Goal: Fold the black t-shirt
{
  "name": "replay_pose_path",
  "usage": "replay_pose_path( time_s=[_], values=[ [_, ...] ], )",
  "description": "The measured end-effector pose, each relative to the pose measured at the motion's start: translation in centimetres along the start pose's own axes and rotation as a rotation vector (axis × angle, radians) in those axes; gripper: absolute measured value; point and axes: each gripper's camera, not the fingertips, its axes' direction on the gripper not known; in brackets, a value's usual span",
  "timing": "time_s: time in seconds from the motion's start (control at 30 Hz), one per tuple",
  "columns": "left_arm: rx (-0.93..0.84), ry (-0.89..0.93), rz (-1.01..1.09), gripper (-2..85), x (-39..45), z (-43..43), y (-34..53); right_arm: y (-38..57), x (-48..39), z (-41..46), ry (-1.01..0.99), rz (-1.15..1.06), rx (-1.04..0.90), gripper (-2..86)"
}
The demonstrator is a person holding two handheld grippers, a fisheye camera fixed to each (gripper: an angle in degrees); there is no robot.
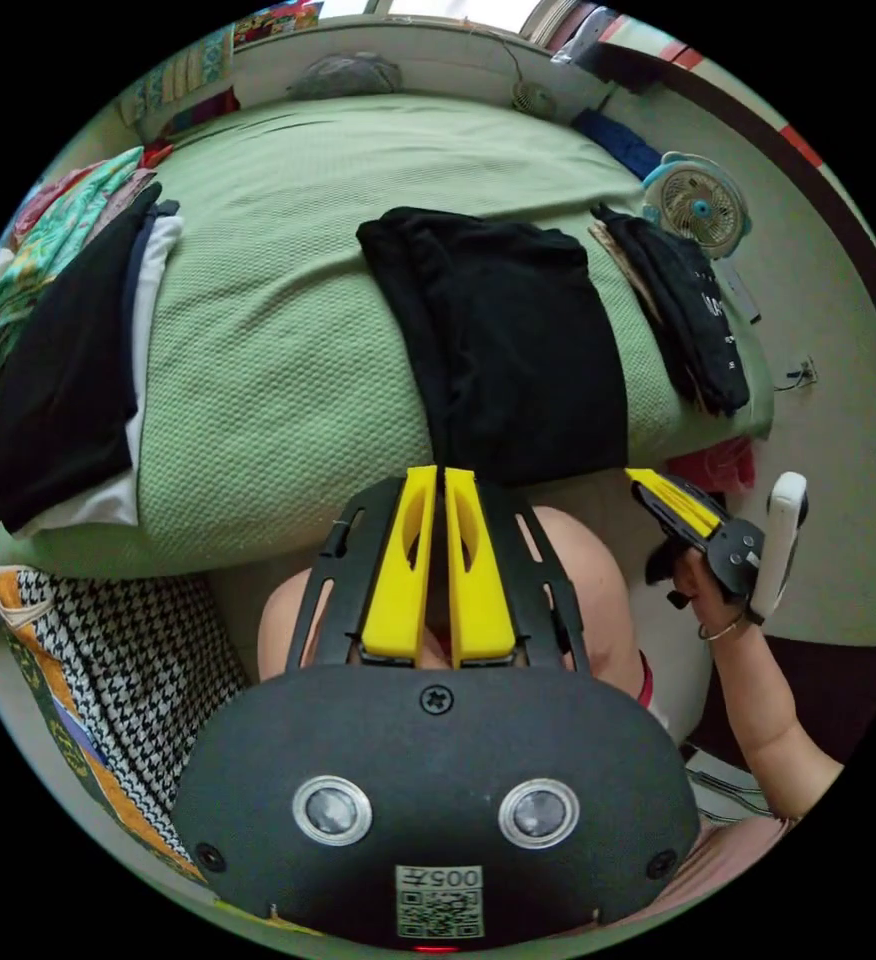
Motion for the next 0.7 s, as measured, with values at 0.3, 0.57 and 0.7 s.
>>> replay_pose_path(
  time_s=[0.3, 0.57, 0.7],
  values=[
    [0.095, -0.017, 0.012, 1.9, 0.0, -0.6, 1.8, -1.2, 0.7, -2.7, -0.113, -0.040, 0.172, -0.8],
    [0.067, -0.096, 0.053, 5.3, 1.3, 4.6, 1.3, -3.7, 0.2, 1.5, -0.051, -0.035, 0.040, -0.9],
    [0.076, -0.053, 0.062, 5.3, 0.3, 6.0, 2.0, -4.0, 1.5, 2.4, -0.115, 0.014, 0.043, -0.9]
  ],
)
